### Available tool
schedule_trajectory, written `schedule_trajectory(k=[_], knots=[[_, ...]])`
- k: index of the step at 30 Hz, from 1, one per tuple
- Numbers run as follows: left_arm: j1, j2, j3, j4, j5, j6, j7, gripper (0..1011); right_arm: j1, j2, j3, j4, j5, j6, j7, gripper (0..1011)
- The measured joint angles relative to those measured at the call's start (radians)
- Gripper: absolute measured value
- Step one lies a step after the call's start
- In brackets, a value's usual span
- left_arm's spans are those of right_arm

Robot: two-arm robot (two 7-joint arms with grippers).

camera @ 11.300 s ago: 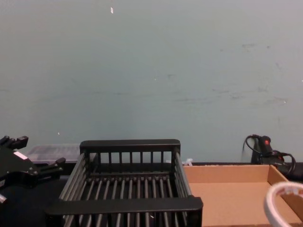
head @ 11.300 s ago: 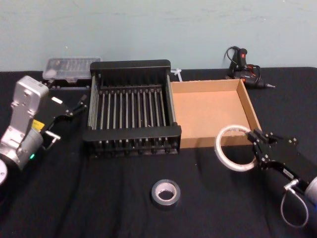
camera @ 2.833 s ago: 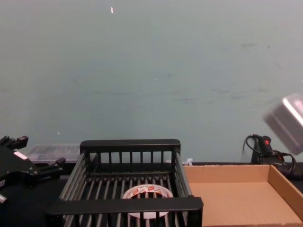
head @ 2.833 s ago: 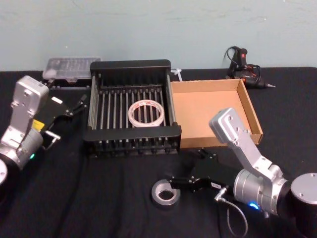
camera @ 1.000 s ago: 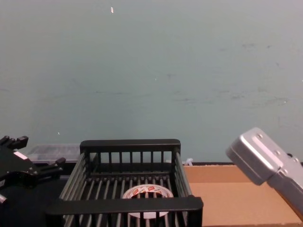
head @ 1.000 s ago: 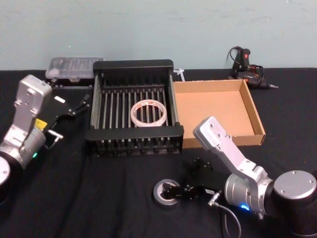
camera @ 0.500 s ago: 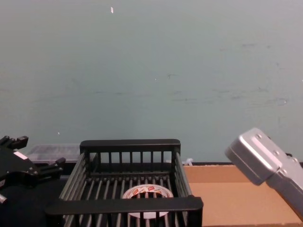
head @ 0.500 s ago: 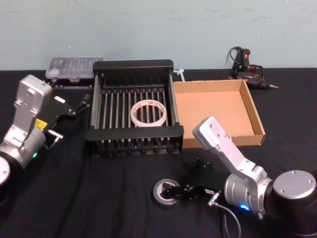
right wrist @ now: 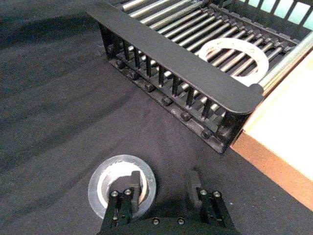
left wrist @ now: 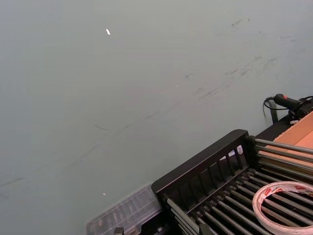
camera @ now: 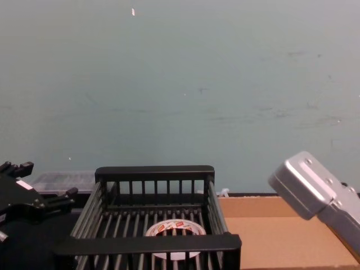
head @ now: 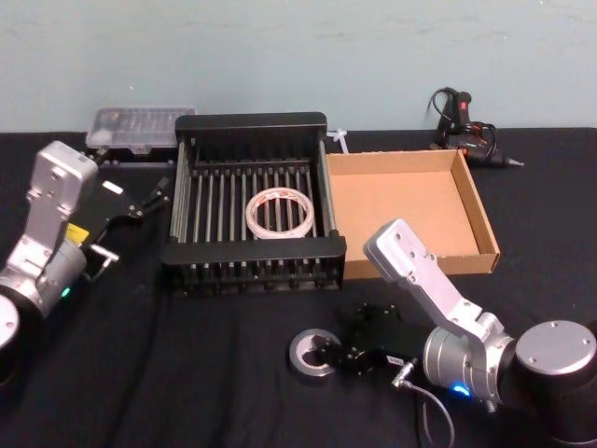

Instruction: Pick up the white tape and place it into the black box , Pick up the silver tape and place it into the brown box.

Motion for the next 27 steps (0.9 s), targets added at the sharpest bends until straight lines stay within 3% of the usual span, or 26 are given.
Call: schedule_trajectory(k=[2,12,15,27], knots=[[0.0,0.0,0.0,0.0,0.0,0.0,0.0,1001,0.0,0.0,0.0,0.0,0.0,0.0,0.0,591],[0.0,0.0,0.0,0.0,0.0,0.0,0.0,1001,-0.001,0.0,0.0,-0.001,0.001,0.0,0.0,223],[0.0,0.0,0.0,0.0,0.0,0.0,0.0,1001,-0.001,0.0,0.0,-0.001,0.001,0.0,0.0,158],[0.0,0.0,0.0,0.0,0.0,0.0,0.0,1001,-0.007,-0.001,0.005,-0.003,0.001,-0.011,0.0,158]])
